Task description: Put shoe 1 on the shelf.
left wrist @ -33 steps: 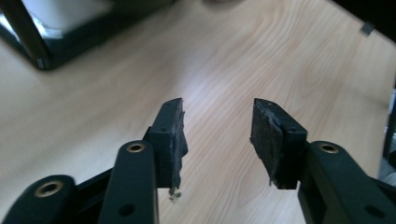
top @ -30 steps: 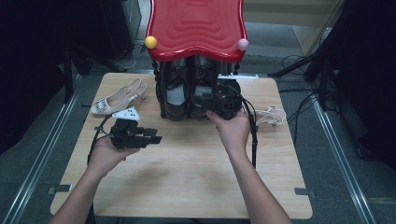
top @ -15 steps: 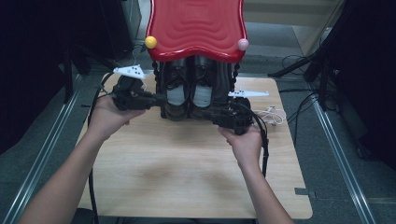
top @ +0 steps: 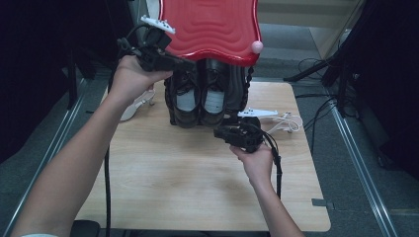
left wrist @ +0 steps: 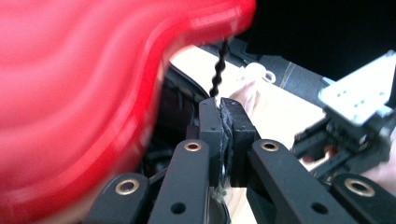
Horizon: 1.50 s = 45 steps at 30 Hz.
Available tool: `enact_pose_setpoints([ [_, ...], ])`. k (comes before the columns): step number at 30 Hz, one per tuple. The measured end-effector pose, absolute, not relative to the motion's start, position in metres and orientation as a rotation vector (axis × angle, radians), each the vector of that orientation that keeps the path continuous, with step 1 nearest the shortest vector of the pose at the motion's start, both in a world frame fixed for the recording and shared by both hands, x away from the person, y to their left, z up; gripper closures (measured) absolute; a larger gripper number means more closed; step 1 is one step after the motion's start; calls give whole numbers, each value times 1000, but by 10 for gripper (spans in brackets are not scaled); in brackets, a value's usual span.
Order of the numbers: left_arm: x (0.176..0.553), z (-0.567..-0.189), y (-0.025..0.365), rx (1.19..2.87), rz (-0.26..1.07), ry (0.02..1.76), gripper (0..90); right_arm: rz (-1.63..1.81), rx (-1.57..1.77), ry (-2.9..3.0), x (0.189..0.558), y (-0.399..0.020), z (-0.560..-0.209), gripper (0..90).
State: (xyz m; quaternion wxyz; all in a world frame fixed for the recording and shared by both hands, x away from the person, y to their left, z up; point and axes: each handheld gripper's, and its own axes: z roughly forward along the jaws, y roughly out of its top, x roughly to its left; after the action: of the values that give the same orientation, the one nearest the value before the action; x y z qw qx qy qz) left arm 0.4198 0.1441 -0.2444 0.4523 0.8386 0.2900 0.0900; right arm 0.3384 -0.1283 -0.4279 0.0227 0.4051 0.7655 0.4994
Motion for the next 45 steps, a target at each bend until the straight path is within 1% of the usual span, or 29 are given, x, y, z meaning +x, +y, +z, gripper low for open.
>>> enact_pose_setpoints([
  [7, 449, -224, 132, 2034, 221, 711, 899, 1567, 1242, 2375, 345, -123, -439, 900],
  [12, 467, -223, 122, 2042, 256, 728, 898, 1582, 1255, 2357, 351, -117, -443, 900],
  [23, 482, -233, 116, 2059, 263, 768, 895, 1617, 1229, 2269, 359, -108, -438, 900],
  [31, 484, -235, 114, 2071, 288, 774, 895, 1609, 1213, 2295, 363, -106, -439, 900],
  [36, 484, -235, 114, 2081, 301, 782, 897, 1618, 1224, 2232, 364, -108, -434, 900],
  [45, 483, -235, 113, 2081, 304, 782, 899, 1619, 1289, 2151, 379, -114, -430, 900],
])
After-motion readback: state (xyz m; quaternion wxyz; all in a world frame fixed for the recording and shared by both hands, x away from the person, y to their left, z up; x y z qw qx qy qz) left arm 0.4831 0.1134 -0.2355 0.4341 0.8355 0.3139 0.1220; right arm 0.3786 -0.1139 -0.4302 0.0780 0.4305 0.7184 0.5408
